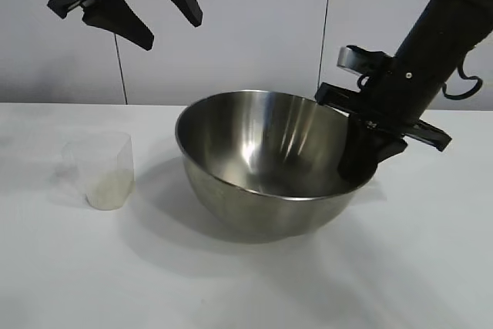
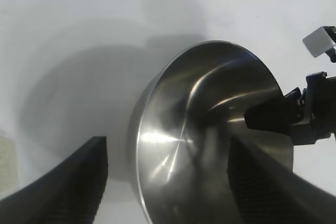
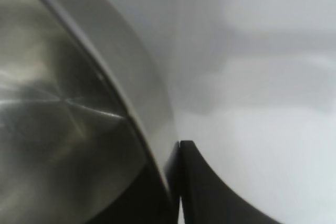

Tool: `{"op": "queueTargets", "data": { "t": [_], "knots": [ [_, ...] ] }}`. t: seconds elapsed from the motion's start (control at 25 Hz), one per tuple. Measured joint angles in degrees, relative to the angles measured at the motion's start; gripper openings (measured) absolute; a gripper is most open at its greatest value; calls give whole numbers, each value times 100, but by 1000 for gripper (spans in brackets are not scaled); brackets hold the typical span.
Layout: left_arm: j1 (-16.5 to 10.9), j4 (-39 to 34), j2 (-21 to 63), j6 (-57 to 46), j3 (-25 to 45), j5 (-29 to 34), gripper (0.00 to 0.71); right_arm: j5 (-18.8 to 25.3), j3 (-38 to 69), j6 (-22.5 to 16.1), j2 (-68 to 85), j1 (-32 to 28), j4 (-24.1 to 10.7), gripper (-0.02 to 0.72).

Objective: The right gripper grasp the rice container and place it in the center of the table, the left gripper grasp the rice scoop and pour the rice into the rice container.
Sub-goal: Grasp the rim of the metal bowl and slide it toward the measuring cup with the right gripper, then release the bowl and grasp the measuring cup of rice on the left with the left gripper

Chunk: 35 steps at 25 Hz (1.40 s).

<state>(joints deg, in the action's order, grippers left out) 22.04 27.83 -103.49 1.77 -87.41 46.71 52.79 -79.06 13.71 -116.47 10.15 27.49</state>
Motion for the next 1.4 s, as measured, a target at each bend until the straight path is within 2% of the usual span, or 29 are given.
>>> {"op": "queueTargets", "data": {
  "t": [0.24,0.48,0.56,0.72,0.76,0.84,1.04,1.28,1.4],
  "knots": [
    [0,0,0,0,0,0,477,-286,0,-392,-23,472,-21,11],
    [0,0,0,0,0,0,477,-541,0,-750,-29,611,-87,29],
    [0,0,0,0,0,0,477,-573,0,-789,-29,611,-87,108],
    [0,0,0,0,0,0,477,-547,0,-885,-23,611,-62,369],
    [0,0,0,0,0,0,477,-504,0,-921,-23,611,-62,409],
    [0,0,0,0,0,0,477,-443,-7,-939,-23,611,-62,444],
    [0,0,0,0,0,0,477,206,-535,-959,-12,516,-184,463],
    [0,0,0,0,0,0,477,1404,-1770,-1163,144,139,-961,463],
    [0,0,0,0,0,0,477,1650,-2292,-1221,365,-132,-1308,463]
  ]
}}
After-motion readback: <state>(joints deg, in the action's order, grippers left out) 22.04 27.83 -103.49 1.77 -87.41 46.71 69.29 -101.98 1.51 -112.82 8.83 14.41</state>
